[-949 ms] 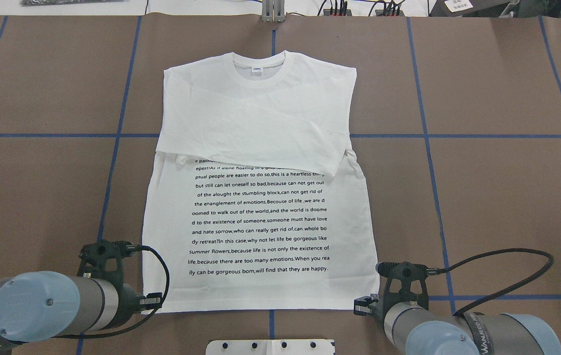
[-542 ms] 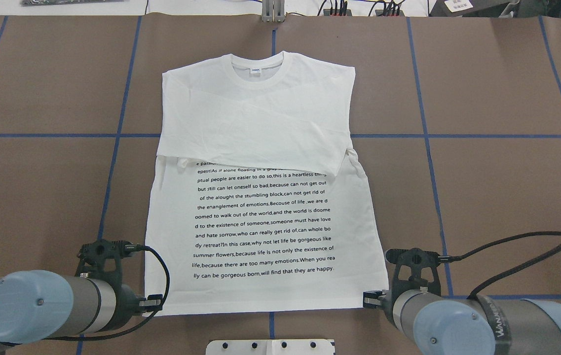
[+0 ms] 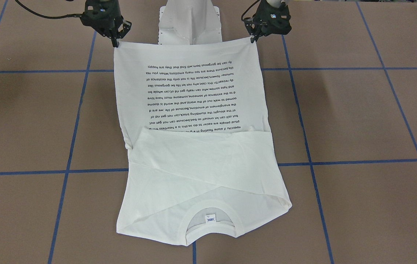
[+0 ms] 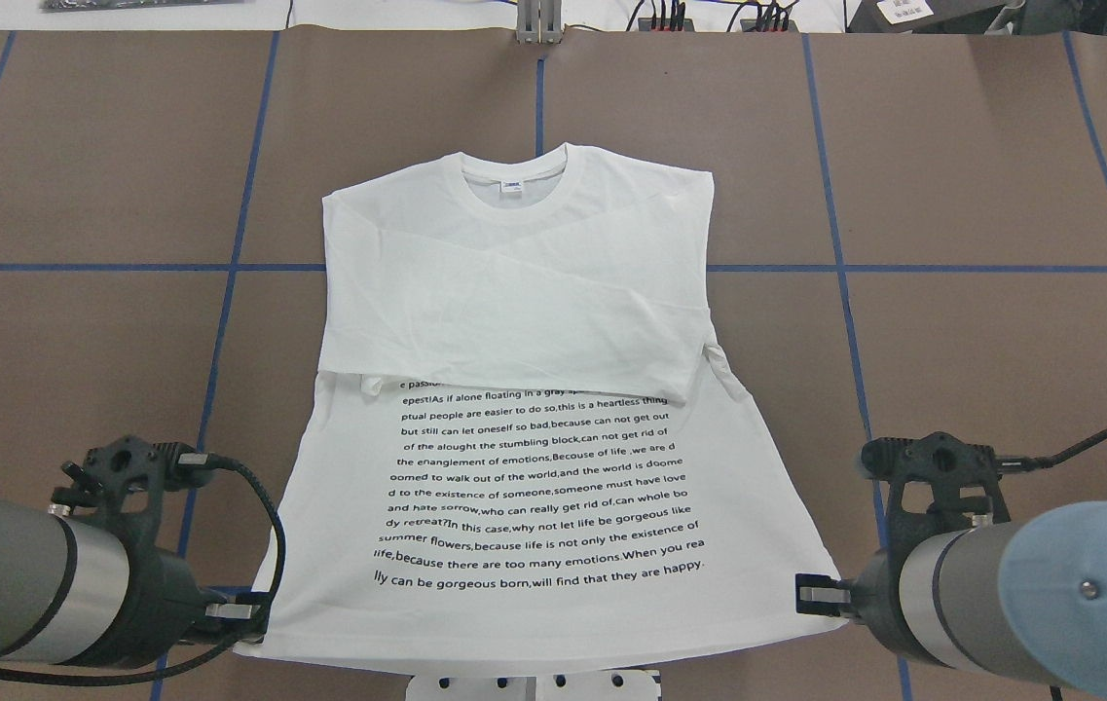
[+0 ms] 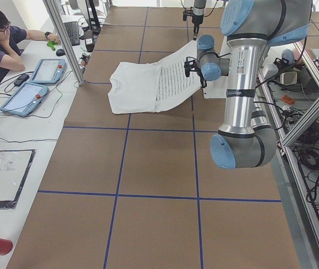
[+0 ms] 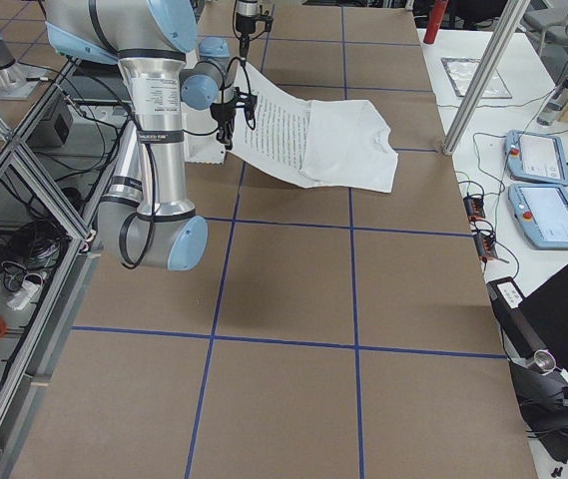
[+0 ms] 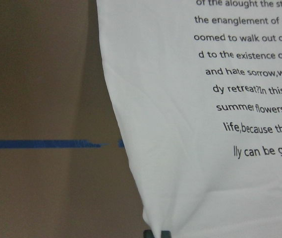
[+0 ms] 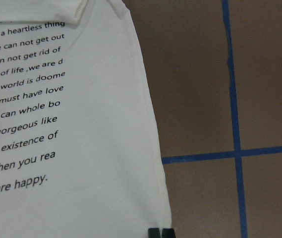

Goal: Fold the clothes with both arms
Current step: 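Lift the hem with both grippers and fold it toward the collar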

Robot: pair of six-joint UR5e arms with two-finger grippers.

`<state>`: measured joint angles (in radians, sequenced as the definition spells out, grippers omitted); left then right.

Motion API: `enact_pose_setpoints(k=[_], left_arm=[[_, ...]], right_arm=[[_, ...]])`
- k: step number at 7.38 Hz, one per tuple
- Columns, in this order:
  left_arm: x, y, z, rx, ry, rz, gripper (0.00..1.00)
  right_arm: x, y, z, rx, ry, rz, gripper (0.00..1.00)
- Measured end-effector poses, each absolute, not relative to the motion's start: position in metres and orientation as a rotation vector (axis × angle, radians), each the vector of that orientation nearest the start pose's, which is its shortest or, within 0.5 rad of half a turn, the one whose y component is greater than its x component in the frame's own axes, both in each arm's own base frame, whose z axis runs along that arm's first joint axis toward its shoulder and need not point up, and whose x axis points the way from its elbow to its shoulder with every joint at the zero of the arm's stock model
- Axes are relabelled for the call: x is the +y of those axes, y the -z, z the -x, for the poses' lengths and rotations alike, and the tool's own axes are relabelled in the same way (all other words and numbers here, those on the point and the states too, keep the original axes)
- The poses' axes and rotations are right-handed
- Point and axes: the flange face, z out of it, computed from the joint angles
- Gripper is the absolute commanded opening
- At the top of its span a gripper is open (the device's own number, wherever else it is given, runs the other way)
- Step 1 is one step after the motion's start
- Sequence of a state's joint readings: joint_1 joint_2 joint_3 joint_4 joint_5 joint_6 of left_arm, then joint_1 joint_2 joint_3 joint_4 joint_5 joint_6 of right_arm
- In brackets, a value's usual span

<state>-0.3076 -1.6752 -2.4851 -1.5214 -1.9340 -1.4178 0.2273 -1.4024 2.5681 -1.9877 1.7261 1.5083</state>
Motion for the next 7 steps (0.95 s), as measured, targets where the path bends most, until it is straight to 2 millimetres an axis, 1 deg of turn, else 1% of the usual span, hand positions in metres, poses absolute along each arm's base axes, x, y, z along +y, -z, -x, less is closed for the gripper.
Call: enact_pose_setpoints(k=[1,2,3,4,5,6,7], left_arm=[[-0.226,-0.2,-0.327,0.995,-0.035,0.084,0.0],[-0.253,-0.183,-0.33,0.955,-0.036,0.046,0.0],[-0.289,-0.176,-0.335,0.909,-0.027,0.002,0.0],[-0.328,-0.178,-0.336,0.863,-0.014,-0.038,0.0],[-0.366,-0.182,-0.33,0.827,0.002,-0.078,0.0],[-0.398,-0.182,-0.321,0.805,0.025,-0.109,0.0],[-0.425,-0.181,-0.319,0.789,0.049,-0.133,0.0]], right_arm=[[-0.214,-0.207,0.321,-0.774,-0.09,0.031,0.0],[-0.241,-0.191,0.322,-0.767,-0.082,-0.003,0.0],[-0.277,-0.179,0.325,-0.749,-0.081,-0.037,0.0],[-0.315,-0.173,0.324,-0.728,-0.085,-0.065,0.0],[-0.355,-0.166,0.323,-0.709,-0.098,-0.089,0.0],[-0.39,-0.16,0.323,-0.697,-0.122,-0.108,0.0],[-0.42,-0.157,0.324,-0.697,-0.145,-0.13,0.0]])
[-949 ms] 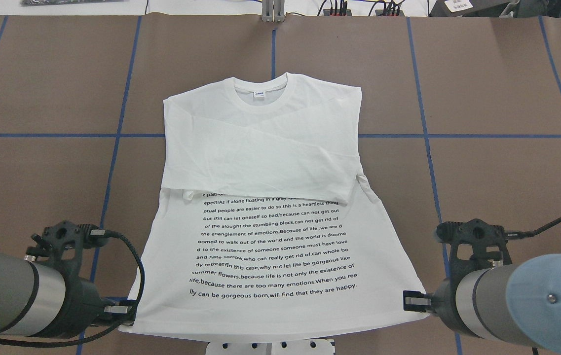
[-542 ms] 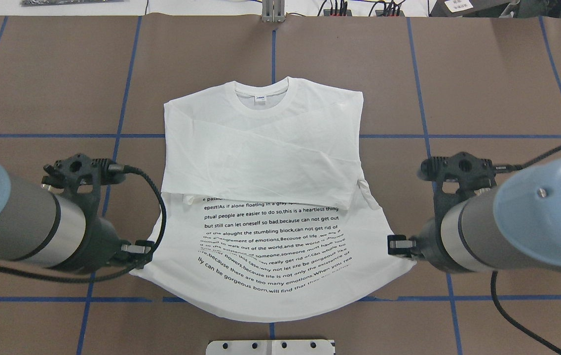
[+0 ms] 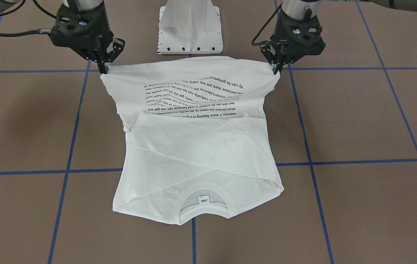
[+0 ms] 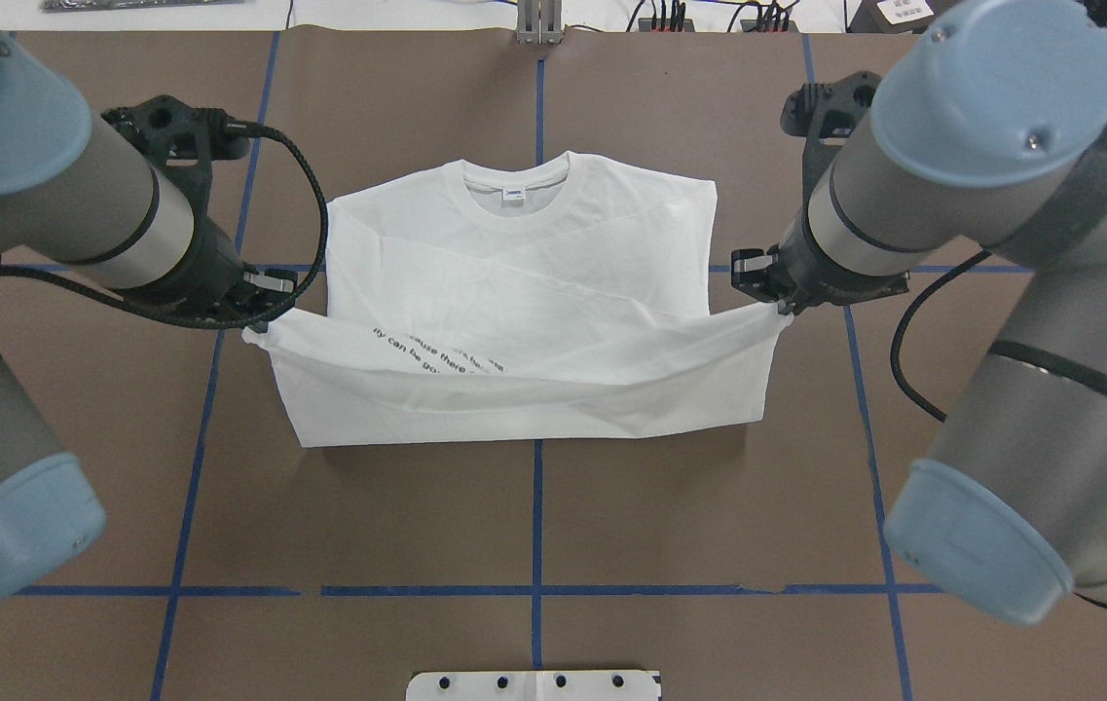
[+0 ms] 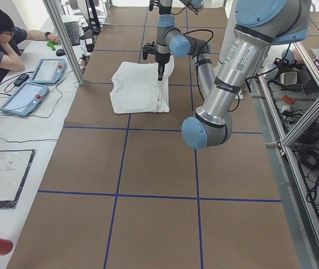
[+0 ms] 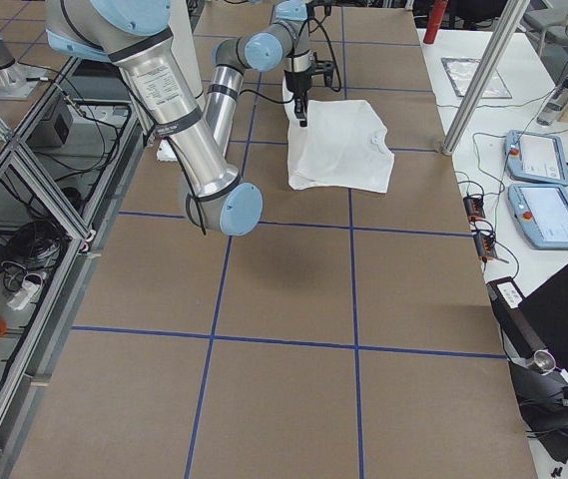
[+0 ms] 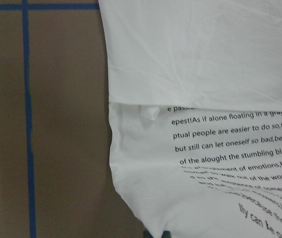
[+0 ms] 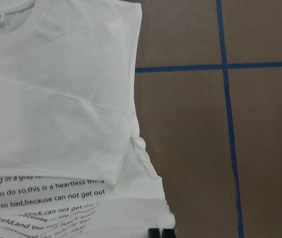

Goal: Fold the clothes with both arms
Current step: 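Lift the hem with both grippers and fold it toward the collar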

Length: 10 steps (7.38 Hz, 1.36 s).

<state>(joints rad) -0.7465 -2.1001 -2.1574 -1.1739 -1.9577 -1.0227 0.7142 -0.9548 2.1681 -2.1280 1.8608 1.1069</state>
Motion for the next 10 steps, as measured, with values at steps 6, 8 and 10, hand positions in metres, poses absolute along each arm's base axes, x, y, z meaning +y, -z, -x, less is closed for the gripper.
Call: enact_pose_setpoints(k=[6,8,10], left_arm=[[-0.571,-0.246,-0.395,0.78,0.091,-0.251,0.0],[-0.61,-0.28,-0.425,0.773,0.098,-0.278,0.0],[-0.632,-0.312,-0.444,0.768,0.093,-0.288,0.11]], right_arm=[[-0.579,-0.195,0.398,-0.716,-0.199,-0.213,0.0],[-0.618,-0.241,0.426,-0.696,-0.176,-0.219,0.0],[-0.632,-0.269,0.436,-0.669,-0.163,-0.208,0.49]])
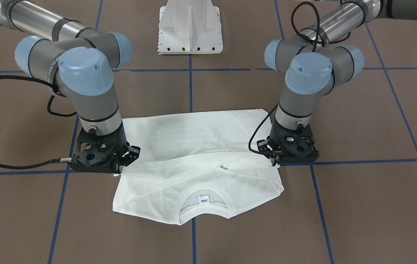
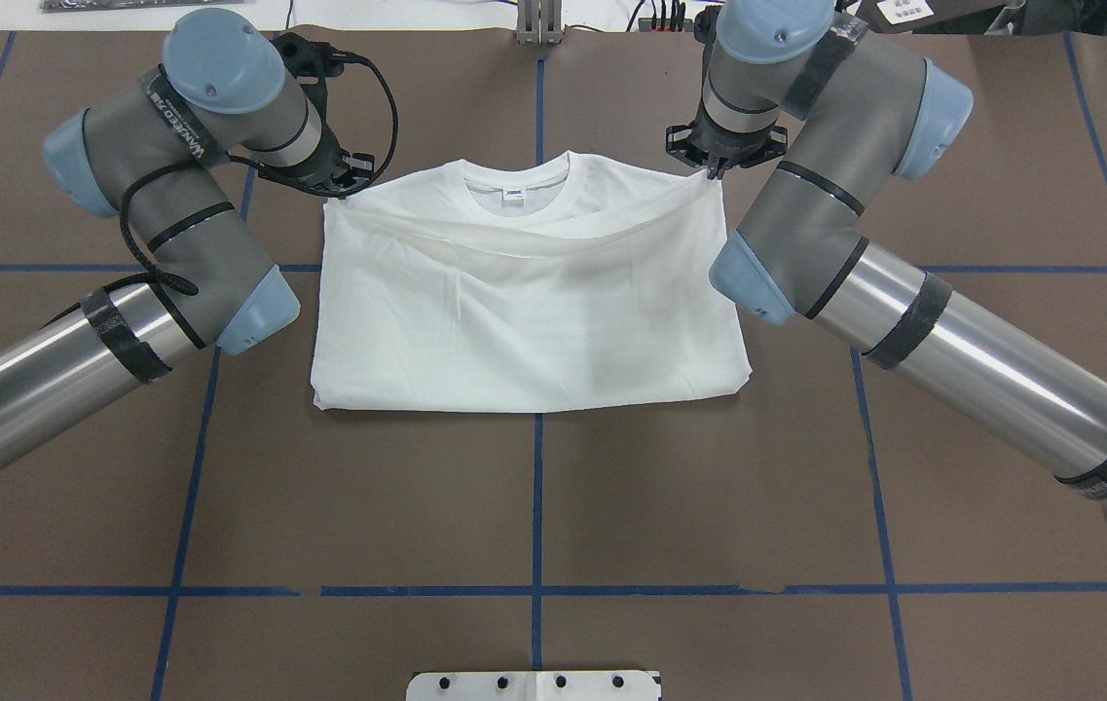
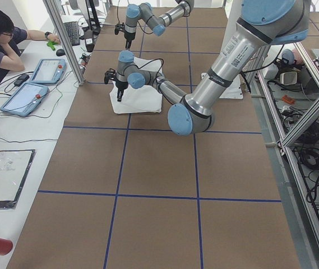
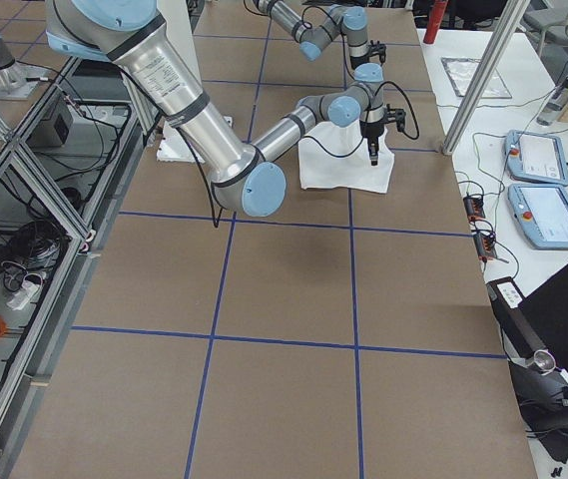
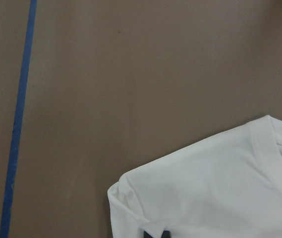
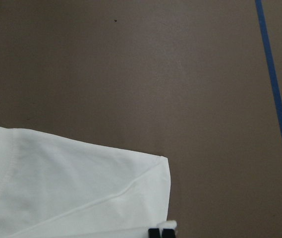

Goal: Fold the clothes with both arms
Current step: 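Lift the hem with both grippers and fold it toward the collar, then release the hem and lower the left gripper to the folded shirt's side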

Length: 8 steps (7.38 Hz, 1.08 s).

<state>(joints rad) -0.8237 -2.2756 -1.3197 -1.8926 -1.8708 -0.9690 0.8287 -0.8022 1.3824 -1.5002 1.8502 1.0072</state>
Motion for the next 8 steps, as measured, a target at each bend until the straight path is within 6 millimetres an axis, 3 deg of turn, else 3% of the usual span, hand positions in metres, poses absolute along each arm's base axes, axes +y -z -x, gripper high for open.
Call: enact_pose_setpoints(k=[1,3,4,6,8], left_arm=[[-0.637,-0.32,-0.446,0.762,0.077,-0.293,0.99],[-0.631,-0.338,-0.435,0.752,0.02,-0.32,1.0],[-0.616,-0.343,-0.419,0.766,-0.004,-0.345,1.0],[-0.577,-0.341,-0.401,0.819,-0.037,-0.367,1.0],[-0.525,-0.361,-0.411,0.886,-0.061,-0.299,1.0]], right_arm=[[-0.634,-0.273,0.438,-0.665,-0.163,-0.205,0.99],[-0.635,-0.271,0.44,-0.663,-0.165,-0.213,1.0],[-0.634,-0.269,0.44,-0.665,-0.161,-0.216,1.0],[-0.632,-0.268,0.44,-0.673,-0.153,-0.217,1.0],[-0.629,-0.267,0.439,-0.679,-0.15,-0.22,1.0]])
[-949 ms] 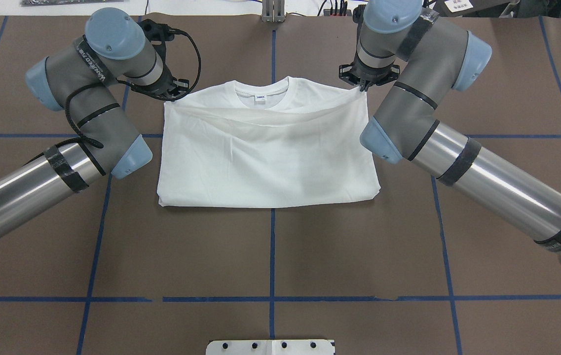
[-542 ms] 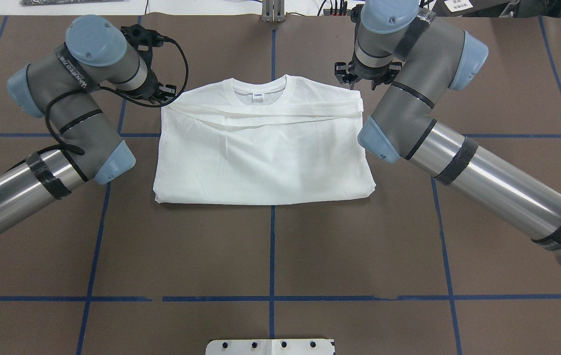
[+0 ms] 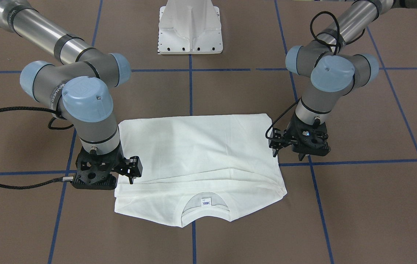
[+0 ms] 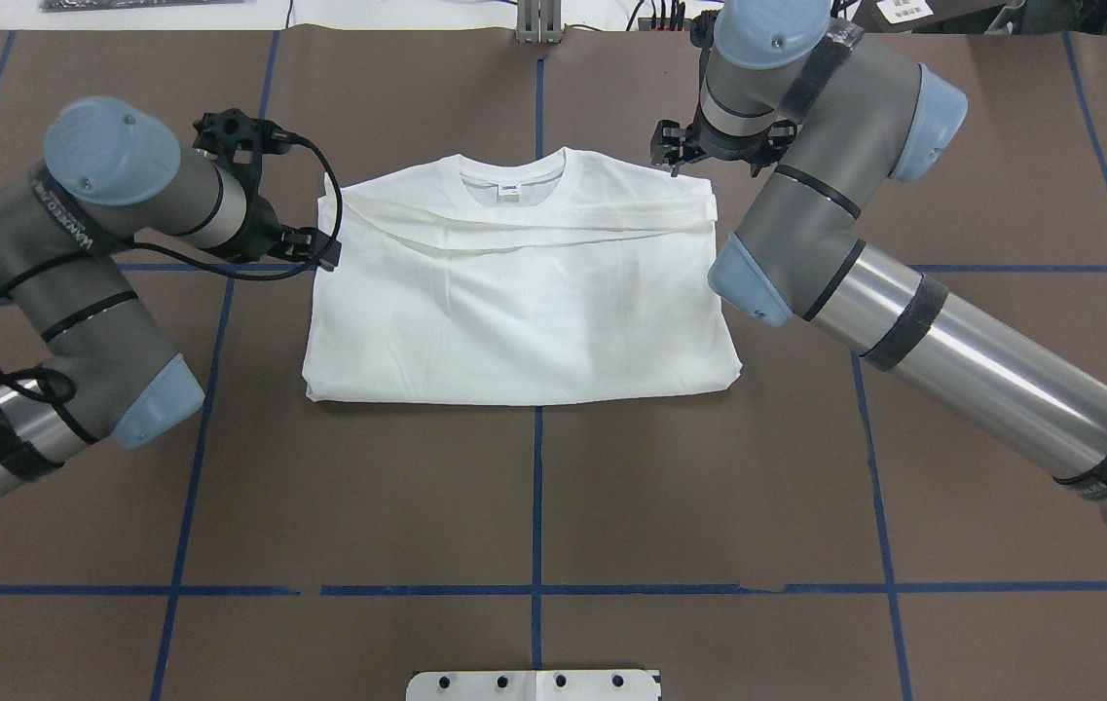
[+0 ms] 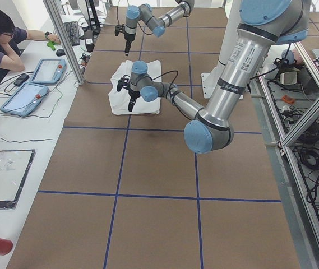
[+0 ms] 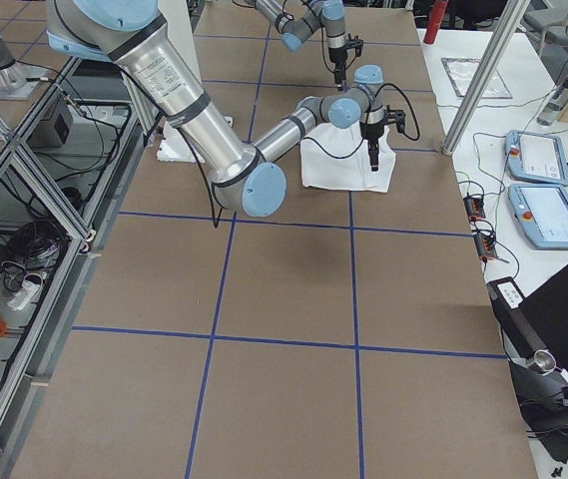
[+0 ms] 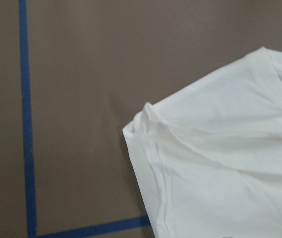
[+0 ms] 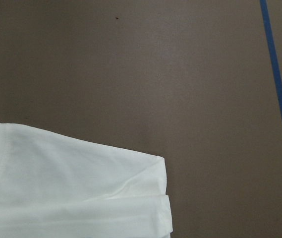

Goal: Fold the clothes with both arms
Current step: 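Release the hem and lower the left gripper to the folded shirt's side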

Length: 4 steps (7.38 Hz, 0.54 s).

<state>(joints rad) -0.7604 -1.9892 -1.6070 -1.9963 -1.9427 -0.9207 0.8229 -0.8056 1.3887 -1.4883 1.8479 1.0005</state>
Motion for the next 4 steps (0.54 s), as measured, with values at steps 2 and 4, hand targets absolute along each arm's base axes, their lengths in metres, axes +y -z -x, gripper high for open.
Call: enact_pose_setpoints(k=[2,4], left_arm=[[-0.479,-0.391,-0.424,0.971,-0.063,-0.276,0.99],[-0.463,-0.396,-0.429,1.006,-0.062,-0.27,0.71]], right_arm=[[-0.628,-0.268,0.439,-0.678,-0.149,-0.221,1.0],[-0.626,-0.268,0.44,-0.677,-0.149,-0.222,1.0]])
